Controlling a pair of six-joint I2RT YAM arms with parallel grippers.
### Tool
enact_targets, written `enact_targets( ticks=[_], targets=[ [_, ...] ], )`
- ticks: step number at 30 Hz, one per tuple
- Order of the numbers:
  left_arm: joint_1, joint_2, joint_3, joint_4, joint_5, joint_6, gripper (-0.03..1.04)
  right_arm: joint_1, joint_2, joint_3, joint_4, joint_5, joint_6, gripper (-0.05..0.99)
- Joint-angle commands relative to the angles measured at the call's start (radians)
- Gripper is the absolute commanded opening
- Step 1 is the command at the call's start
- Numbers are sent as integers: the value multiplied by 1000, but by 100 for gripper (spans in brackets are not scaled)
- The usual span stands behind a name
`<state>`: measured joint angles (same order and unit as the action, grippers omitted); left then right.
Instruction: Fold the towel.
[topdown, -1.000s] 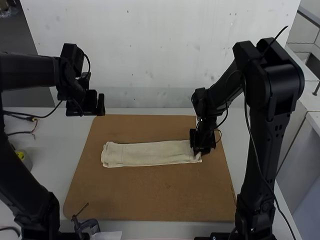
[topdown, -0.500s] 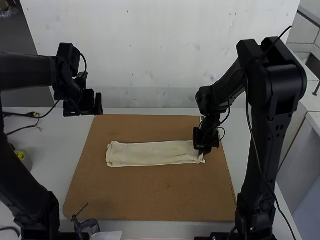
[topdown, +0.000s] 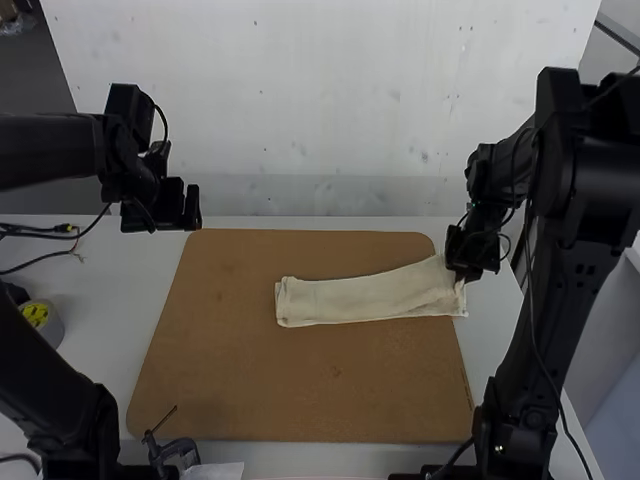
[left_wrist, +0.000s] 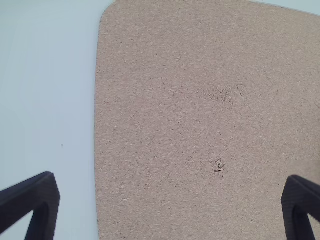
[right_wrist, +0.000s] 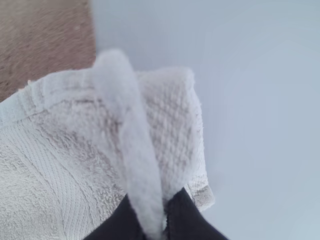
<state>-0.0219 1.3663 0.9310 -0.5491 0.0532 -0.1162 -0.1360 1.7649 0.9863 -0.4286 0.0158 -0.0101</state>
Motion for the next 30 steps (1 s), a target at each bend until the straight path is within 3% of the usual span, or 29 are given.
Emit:
enact_targets(
  ticks=[1,10,20,25,30],
  targets=[
    [14,-39,-1,5,13,13,101,-77,-15,35,-1,13,-99,2],
    [19,-44,-12,2,13,15,101,-116,-22,86,-70,12,-137,2],
    [27,-67,-15,3,14,16,101,306,-93,87,-118,15,61,2],
    [50,-75,-17,0,17,18,101,506,-45,161,-162,24,159,2],
    [88,-99,-29,0,40,29,101,624,33,229,-176,61,206,2]
  ],
)
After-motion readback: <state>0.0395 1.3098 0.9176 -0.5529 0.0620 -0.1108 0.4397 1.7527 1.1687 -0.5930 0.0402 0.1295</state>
